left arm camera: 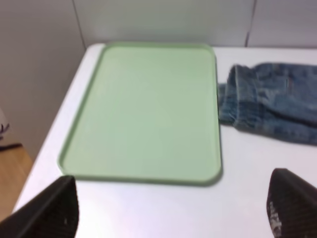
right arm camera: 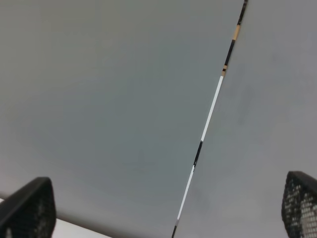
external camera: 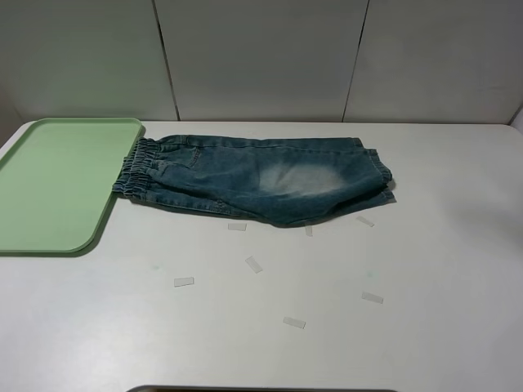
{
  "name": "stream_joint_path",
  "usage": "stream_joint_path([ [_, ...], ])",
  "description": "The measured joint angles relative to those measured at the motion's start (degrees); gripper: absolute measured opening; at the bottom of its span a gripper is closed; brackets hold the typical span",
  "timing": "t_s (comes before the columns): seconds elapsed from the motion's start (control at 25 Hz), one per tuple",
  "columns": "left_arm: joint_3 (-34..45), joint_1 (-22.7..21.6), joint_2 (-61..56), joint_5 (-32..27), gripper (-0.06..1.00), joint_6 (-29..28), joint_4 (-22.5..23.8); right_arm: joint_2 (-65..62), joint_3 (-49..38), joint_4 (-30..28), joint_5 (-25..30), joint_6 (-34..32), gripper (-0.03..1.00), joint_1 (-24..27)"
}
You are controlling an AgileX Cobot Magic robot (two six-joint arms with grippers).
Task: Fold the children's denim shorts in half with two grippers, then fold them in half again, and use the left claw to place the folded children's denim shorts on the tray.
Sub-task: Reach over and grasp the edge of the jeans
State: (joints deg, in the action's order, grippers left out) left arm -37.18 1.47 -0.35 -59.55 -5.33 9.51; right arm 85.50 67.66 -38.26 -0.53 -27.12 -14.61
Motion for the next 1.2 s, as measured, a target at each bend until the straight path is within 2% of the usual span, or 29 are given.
stream_joint_path([
  [0.36, 9.4, 0.0, 0.0, -0.9, 0.76, 0.7, -2.5, 0.0, 0.0, 0.0, 0.0, 0.0, 0.69, 0.0],
  [0.64, 9.7, 0.0, 0.0, -1.2, 0.76, 4.3, -8.3, 0.0, 0.0, 0.0, 0.5, 0.0, 0.69, 0.0],
  [0.8, 9.7, 0.0, 0.0, -1.2, 0.76, 4.7, -8.6, 0.0, 0.0, 0.2, 1.6, 0.0, 0.69, 0.0],
  [1.2, 9.7, 0.0, 0.0, -1.2, 0.76, 4.7, -8.6, 1.2, 0.0, 10.3, 8.5, 0.0, 0.69, 0.0],
])
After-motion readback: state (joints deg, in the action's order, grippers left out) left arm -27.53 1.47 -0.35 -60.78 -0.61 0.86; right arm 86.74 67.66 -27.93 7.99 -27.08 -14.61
